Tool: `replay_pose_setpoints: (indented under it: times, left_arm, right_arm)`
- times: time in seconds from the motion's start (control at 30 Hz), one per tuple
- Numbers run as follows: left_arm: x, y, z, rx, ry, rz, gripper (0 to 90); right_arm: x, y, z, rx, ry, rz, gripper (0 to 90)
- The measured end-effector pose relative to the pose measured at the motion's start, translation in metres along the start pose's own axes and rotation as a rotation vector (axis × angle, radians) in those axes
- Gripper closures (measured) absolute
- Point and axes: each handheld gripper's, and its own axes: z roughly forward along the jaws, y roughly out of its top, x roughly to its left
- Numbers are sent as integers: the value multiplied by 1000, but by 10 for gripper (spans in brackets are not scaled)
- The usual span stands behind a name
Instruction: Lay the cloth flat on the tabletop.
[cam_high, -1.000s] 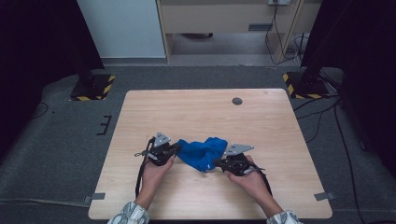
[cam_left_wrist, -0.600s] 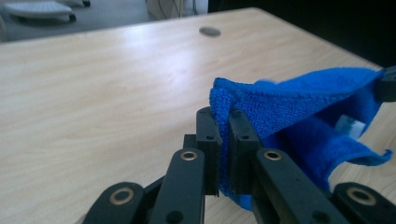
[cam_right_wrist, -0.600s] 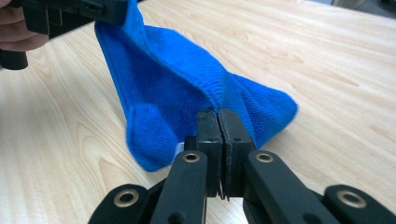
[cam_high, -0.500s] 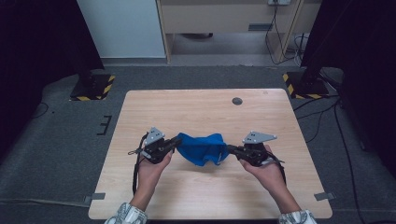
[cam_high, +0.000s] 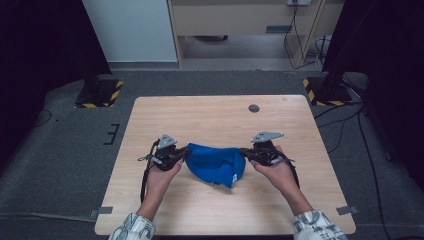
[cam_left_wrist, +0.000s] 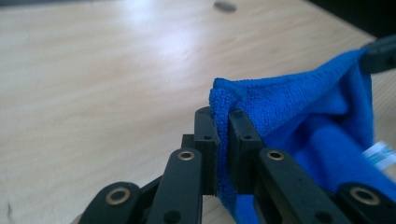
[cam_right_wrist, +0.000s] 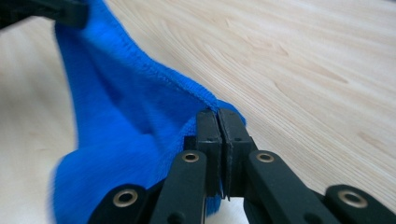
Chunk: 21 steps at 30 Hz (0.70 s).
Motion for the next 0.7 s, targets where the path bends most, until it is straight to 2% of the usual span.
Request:
replay_pose_setpoints:
  times: [0.1,0.17,0.23,0.33,0.43,0.47,0.6,0.7]
  left_arm:
    - [5,-8,6,36,27,18,831]
    - [10,-9,5,42,42,36,830]
    - [13,-10,2,37,48,26,831]
    - [21,-13,1,35,68,9,831]
    - [22,-15,2,44,77,12,819]
    - [21,-17,5,64,87,31,815]
    - [20,-18,7,72,89,55,814]
    - [21,-20,11,92,95,66,811]
  right_arm:
    - [0,-5,21,16,1,22,862]
    - [4,-10,28,22,13,32,798]
    - [10,-15,23,-4,6,26,675]
    - [14,-21,11,-20,3,10,587]
    - [11,-31,-6,-48,4,26,570]
    - [9,-36,-8,-50,3,35,570]
    - [4,-44,-5,-39,29,61,520]
    - [5,-45,1,-39,32,64,472]
